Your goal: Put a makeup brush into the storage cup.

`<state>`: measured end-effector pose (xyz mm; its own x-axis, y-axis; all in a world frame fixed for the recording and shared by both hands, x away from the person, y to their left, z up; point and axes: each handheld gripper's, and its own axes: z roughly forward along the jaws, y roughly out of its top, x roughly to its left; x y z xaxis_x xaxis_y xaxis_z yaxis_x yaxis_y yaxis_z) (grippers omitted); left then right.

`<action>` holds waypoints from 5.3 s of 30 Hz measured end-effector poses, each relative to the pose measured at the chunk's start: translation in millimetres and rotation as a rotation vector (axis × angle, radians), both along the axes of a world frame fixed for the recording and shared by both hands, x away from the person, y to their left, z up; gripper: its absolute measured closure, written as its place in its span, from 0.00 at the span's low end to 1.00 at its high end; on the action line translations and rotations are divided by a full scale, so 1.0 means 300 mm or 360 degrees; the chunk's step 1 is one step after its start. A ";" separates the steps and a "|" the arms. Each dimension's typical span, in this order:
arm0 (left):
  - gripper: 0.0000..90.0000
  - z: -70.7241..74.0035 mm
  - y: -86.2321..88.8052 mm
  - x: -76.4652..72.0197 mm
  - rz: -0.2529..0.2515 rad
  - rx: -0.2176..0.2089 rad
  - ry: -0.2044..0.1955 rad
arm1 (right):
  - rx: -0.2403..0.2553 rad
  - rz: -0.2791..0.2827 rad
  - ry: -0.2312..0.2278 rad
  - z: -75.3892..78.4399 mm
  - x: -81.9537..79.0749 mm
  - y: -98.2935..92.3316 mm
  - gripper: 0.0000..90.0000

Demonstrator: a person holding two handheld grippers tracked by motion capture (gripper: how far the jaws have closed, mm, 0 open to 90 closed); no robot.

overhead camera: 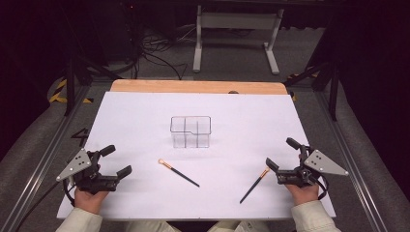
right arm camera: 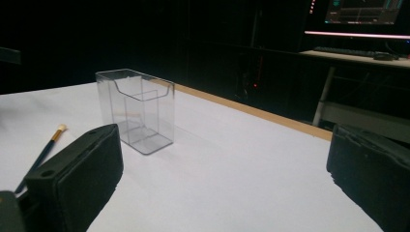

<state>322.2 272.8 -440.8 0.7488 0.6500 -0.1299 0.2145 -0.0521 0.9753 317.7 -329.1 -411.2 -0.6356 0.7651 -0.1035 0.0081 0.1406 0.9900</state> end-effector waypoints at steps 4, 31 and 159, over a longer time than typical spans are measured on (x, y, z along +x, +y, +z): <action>0.00 0.001 0.000 -0.001 0.0004 -0.0003 0.0002 | 0.0007 0.0011 -0.0013 0.026 -0.011 0.011 0.00; 0.00 0.006 -0.004 0.000 -0.0010 0.0004 0.0018 | 0.0062 0.0182 0.0072 0.120 0.007 0.145 0.00; 0.00 -0.010 0.004 0.002 -0.0015 0.0004 0.0103 | -0.1083 0.0708 0.1065 0.074 0.257 0.978 0.38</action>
<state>322.8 273.9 -443.7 0.7449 0.6434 -0.1763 0.2764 -0.0571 0.9593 394.8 -35.8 -388.9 -0.9311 0.3610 0.0522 0.3350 0.7899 0.5136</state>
